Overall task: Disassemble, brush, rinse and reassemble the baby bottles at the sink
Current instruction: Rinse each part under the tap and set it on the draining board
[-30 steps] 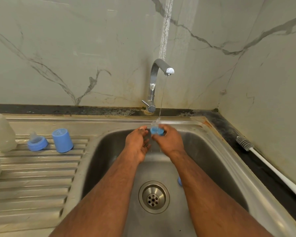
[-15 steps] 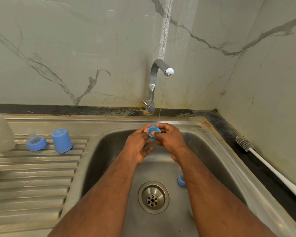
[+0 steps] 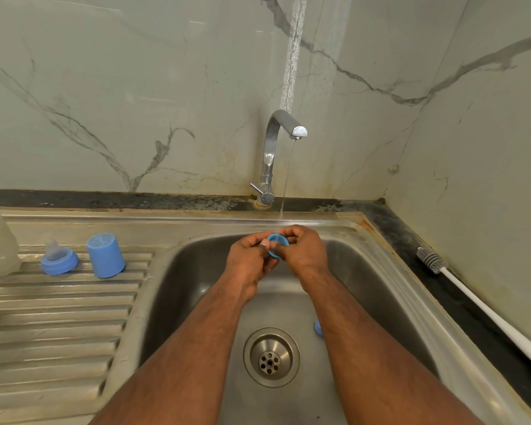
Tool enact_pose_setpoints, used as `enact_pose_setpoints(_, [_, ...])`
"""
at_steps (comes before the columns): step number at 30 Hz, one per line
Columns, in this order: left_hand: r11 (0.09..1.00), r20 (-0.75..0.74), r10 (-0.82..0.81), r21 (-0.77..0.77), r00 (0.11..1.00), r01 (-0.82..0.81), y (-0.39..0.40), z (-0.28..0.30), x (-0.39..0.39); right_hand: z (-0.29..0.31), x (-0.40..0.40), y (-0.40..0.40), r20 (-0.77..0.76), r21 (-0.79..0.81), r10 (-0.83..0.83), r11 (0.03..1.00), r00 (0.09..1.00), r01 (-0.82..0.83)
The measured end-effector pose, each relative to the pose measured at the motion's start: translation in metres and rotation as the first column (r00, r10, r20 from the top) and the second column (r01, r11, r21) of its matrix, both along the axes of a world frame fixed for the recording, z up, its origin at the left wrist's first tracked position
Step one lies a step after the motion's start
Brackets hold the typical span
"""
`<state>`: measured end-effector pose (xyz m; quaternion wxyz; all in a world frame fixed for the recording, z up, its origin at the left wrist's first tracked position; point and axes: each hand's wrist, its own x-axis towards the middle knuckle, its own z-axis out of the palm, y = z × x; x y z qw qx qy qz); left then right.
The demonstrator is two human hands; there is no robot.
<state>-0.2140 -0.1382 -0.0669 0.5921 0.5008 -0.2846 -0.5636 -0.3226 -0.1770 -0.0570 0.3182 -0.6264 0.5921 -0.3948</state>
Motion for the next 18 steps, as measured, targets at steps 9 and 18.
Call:
enact_pose_setpoints(9, [0.999, -0.097, 0.007, -0.032, 0.995, -0.01, 0.0028, 0.0038, -0.0022, 0.0028, 0.0029, 0.0012, -0.061, -0.039, -0.085, 0.996, 0.995, 0.083])
enact_pose_setpoints(18, [1.0, -0.145, 0.005, -0.027, 0.989, -0.009, 0.0009, 0.0015, -0.0033, 0.0017, 0.0021, -0.0008, 0.01, -0.002, -0.131, 0.991, 0.991, 0.131])
